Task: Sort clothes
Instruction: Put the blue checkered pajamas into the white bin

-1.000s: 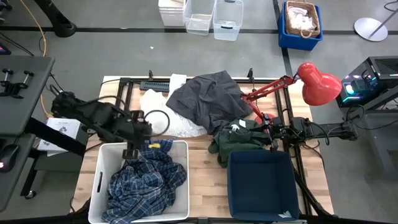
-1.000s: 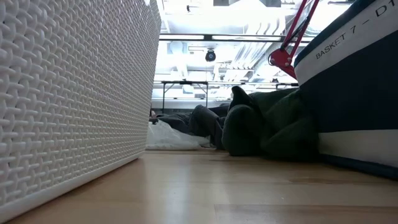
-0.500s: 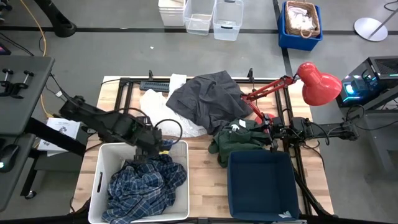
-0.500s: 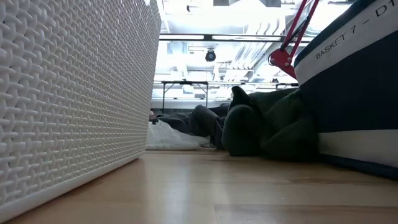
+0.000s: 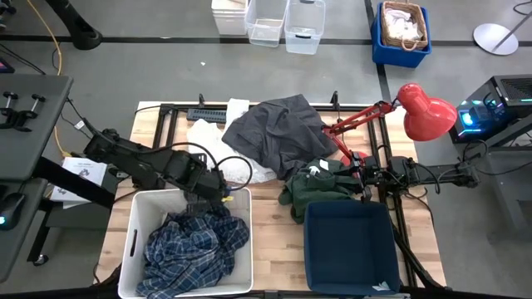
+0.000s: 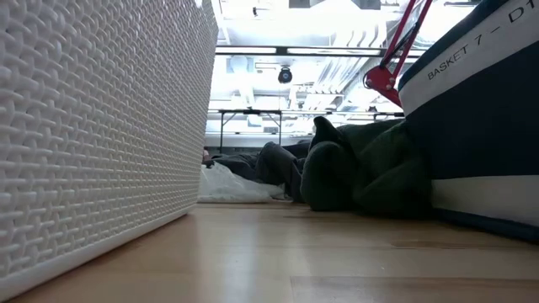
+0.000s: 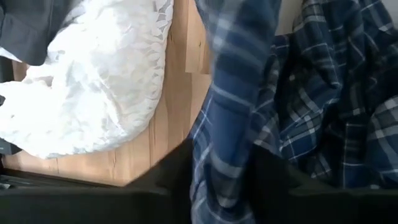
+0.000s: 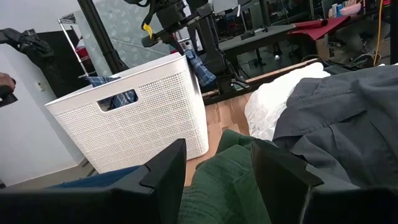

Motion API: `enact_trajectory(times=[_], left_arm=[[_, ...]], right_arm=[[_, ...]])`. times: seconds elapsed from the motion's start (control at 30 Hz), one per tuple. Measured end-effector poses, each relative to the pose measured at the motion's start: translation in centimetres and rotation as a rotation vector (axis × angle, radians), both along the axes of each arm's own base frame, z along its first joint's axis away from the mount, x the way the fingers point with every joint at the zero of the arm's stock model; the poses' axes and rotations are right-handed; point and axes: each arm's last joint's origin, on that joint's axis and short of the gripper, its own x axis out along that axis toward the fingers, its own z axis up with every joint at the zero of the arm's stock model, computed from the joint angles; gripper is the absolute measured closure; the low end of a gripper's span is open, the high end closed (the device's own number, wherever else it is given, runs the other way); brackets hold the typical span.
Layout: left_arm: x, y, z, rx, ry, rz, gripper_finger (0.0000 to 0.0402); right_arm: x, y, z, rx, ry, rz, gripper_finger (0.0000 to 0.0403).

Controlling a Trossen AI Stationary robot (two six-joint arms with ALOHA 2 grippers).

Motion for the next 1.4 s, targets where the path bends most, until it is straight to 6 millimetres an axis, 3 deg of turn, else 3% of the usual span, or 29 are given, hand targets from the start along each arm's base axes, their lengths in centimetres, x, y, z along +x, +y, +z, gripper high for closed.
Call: enact_trajectory(times=[0.1,0.17,0.33,0.5,0.8,0.93,1.1,1.27,1.4], left_arm=[[0.0,0.0,0.1,-0.012,0.0,0.001,0.0376],[0.0,-0.1,0.4,-0.035,-0.007,0.003,0.0391],[0.1,-0.1,2.9,-0.073,-0.091,0.013,0.0375],[0.1,-0.1,5.0,-0.1,-0.171,-0.002,0.039],[-0.1,-0.4,5.4,-0.103,-0.182,-0.044,0.0399],[0.2,-0.5,5.5,-0.08,-0.214,-0.058,0.0369],[0.7,-0.6,5.1,-0.051,-0.206,-0.084,0.0298],[2.3,-1.1,3.8,-0.014,-0.165,-0.143,0.0234],[3.4,-1.3,2.6,0.034,-0.128,-0.161,0.0214]], right_arm=[[0.0,0.0,0.0,0.0,0.0,0.0,0.0224],[0.0,0.0,0.0,0.0,0.0,0.0,0.0224],[0.0,0.0,0.0,0.0,0.0,0.0,0.0224],[0.0,0.0,0.0,0.0,0.0,0.0,0.0224],[0.0,0.0,0.0,0.0,0.0,0.0,0.0224],[0.0,0.0,0.0,0.0,0.0,0.0,0.0224],[0.0,0.0,0.0,0.0,0.0,0.0,0.0224],[0.0,0.0,0.0,0.0,0.0,0.0,0.0224],[0.0,0.0,0.0,0.0,0.0,0.0,0.0224]])
